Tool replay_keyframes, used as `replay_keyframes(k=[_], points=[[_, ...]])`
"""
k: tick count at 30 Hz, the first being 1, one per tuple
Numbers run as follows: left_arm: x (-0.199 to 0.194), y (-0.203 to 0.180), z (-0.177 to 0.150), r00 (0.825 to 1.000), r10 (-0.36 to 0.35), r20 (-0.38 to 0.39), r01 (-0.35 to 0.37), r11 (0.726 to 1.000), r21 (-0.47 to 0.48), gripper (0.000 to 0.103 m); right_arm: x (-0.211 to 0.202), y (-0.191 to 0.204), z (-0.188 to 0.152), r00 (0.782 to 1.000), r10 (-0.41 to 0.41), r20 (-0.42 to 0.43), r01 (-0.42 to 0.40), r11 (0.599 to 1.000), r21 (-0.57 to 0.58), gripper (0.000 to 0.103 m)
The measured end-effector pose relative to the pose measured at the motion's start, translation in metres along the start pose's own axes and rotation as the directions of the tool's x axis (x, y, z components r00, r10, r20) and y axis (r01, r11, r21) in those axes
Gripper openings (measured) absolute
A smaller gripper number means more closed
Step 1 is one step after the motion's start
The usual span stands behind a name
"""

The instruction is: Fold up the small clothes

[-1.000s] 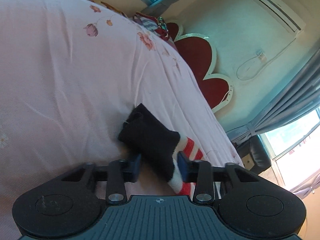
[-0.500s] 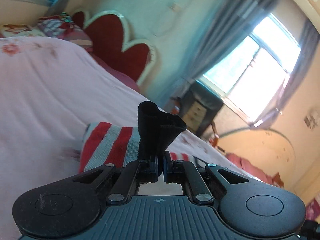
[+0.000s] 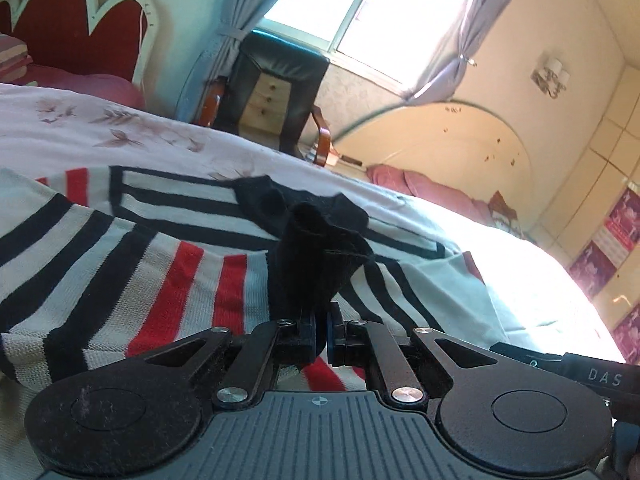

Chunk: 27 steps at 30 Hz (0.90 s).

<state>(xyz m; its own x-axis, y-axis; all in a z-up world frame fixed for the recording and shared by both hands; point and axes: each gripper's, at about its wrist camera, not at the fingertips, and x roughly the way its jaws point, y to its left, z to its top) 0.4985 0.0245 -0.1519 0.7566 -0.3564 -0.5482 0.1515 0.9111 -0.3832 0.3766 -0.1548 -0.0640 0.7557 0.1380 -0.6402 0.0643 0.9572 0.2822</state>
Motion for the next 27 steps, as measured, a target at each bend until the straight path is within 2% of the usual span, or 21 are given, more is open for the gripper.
replay_keyframes(k=[3,4,5,6,7,8,10,12,14,17,19,20,22,23,25,27], points=[[0.013,-0.021,-0.018,0.998,0.031,-0.061,-0.028,0.998,0.051,0.005,-0.001,-0.018,0.003,1.000,0.006,-0.009,-0.005,0.999,0.043,0.030],[0.014,-0.029,-0.023,0.997,0.048,-0.059,-0.043,0.996,0.082,0.008,-0.001,-0.023,0.004,1.000,0.017,-0.014,-0.016,0.998,0.062,0.033],[0.012,-0.034,-0.025,0.997,0.057,-0.048,-0.051,0.993,0.111,0.024,0.000,-0.026,0.004,0.999,0.030,-0.019,-0.029,0.997,0.076,0.037],[0.009,-0.032,-0.025,0.998,0.031,-0.047,-0.025,0.992,0.123,0.035,0.001,-0.029,0.006,0.999,0.045,-0.022,-0.043,0.995,0.088,0.039],[0.001,-0.034,-0.025,0.999,0.012,-0.040,-0.007,0.992,0.127,0.054,0.002,-0.030,0.007,0.998,0.059,-0.023,-0.056,0.994,0.096,0.040],[-0.009,-0.036,-0.025,1.000,0.024,-0.020,-0.021,0.989,0.143,0.059,0.004,-0.030,0.007,0.997,0.074,-0.024,-0.071,0.992,0.105,0.041],[-0.037,-0.031,-0.026,0.998,0.057,0.023,-0.060,0.981,0.183,0.059,0.009,-0.029,0.008,0.993,0.111,-0.029,-0.106,0.986,0.125,0.043],[-0.062,-0.015,-0.032,0.995,0.082,0.058,-0.091,0.981,0.173,0.059,0.018,-0.025,0.007,0.987,0.155,-0.047,-0.146,0.977,0.157,0.044],[-0.084,0.012,-0.038,0.987,0.140,0.077,-0.151,0.977,0.153,0.059,0.029,-0.020,0.005,0.977,0.203,-0.069,-0.187,0.964,0.191,0.044],[-0.115,0.061,-0.053,0.955,0.280,0.097,-0.290,0.950,0.116,0.059,0.049,-0.009,0.002,0.958,0.271,-0.097,-0.242,0.940,0.239,0.044],[-0.122,0.093,-0.058,0.935,0.347,0.076,-0.352,0.933,0.074,0.059,0.065,-0.003,0.000,0.944,0.310,-0.117,-0.268,0.922,0.279,0.044],[-0.125,0.105,-0.058,0.931,0.360,0.065,-0.363,0.930,0.050,0.059,0.073,0.000,0.000,0.938,0.324,-0.123,-0.278,0.915,0.294,0.043],[-0.120,0.123,-0.054,0.925,0.373,0.067,-0.376,0.926,0.032,0.059,0.087,0.006,0.002,0.939,0.317,-0.134,-0.266,0.915,0.303,0.035],[-0.115,0.128,-0.052,0.924,0.377,0.064,-0.379,0.924,0.040,0.059,0.092,0.008,0.003,0.944,0.301,-0.134,-0.252,0.921,0.296,0.022],[-0.100,0.133,-0.049,0.927,0.373,0.039,-0.375,0.924,0.073,0.059,0.096,0.012,0.007,0.955,0.258,-0.147,-0.215,0.942,0.258,0.007],[-0.091,0.129,-0.046,0.932,0.357,0.057,-0.361,0.926,0.107,0.059,0.086,0.015,0.013,0.963,0.246,-0.107,-0.221,0.954,0.203,0.007]])
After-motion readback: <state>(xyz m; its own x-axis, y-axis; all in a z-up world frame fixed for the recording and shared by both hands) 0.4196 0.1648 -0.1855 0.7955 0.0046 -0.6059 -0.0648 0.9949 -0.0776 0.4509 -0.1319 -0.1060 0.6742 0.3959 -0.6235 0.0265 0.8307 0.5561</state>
